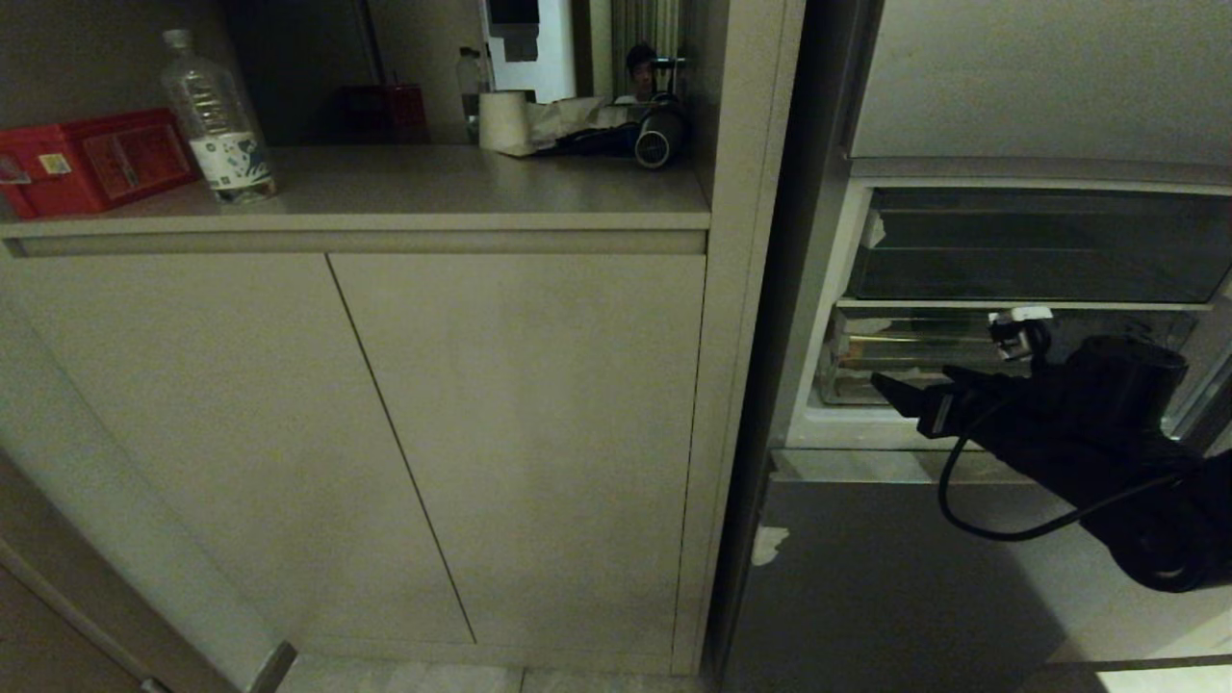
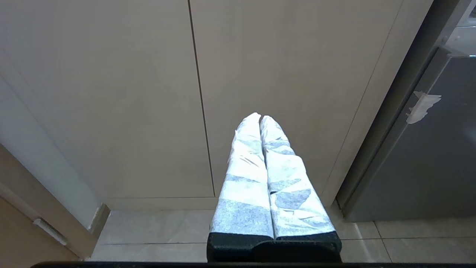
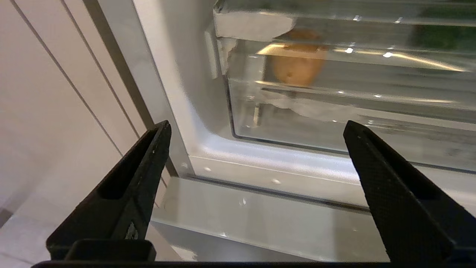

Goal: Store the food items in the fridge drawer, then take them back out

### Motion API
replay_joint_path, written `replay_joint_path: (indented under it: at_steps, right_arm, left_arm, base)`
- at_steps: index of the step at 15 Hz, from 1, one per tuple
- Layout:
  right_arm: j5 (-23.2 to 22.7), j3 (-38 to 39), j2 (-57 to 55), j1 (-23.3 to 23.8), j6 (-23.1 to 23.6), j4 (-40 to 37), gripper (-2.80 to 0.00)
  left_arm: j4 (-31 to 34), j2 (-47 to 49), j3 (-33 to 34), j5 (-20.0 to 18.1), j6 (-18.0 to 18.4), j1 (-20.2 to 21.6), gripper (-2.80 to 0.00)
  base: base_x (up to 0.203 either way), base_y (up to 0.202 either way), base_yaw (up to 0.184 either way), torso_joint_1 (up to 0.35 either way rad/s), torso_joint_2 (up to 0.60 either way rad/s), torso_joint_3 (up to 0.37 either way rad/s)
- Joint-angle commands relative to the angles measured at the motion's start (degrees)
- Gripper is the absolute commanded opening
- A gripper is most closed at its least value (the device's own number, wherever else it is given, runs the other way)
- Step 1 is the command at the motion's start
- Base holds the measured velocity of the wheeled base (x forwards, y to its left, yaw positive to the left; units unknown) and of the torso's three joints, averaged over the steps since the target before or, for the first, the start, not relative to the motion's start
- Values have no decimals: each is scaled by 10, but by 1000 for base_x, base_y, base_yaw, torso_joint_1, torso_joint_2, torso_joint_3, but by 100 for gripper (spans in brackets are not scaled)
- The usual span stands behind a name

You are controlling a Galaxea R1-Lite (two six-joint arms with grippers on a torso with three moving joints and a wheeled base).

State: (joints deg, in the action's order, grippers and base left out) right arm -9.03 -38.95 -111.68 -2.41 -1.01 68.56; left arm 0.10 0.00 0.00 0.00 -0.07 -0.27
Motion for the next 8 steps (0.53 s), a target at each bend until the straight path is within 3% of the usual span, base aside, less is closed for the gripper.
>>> replay_joint_path:
  at_steps: [1, 4, 8]
  right_arm:
    - [0, -18, -48, -15, -3, 12, 0]
    - [2, -31, -82, -26, -10, 81, 0]
    - [13, -56, -93, -27, -11, 87, 0]
  left_arm:
    - [0, 1, 0, 0, 0, 0, -280]
    - [0, 1, 0, 0, 0, 0, -280]
    - [0, 1, 0, -1, 0, 0, -280]
  base:
    - [0, 0, 0, 0, 0, 0]
    - [0, 0, 0, 0, 0, 0]
    - [0, 0, 0, 0, 0, 0]
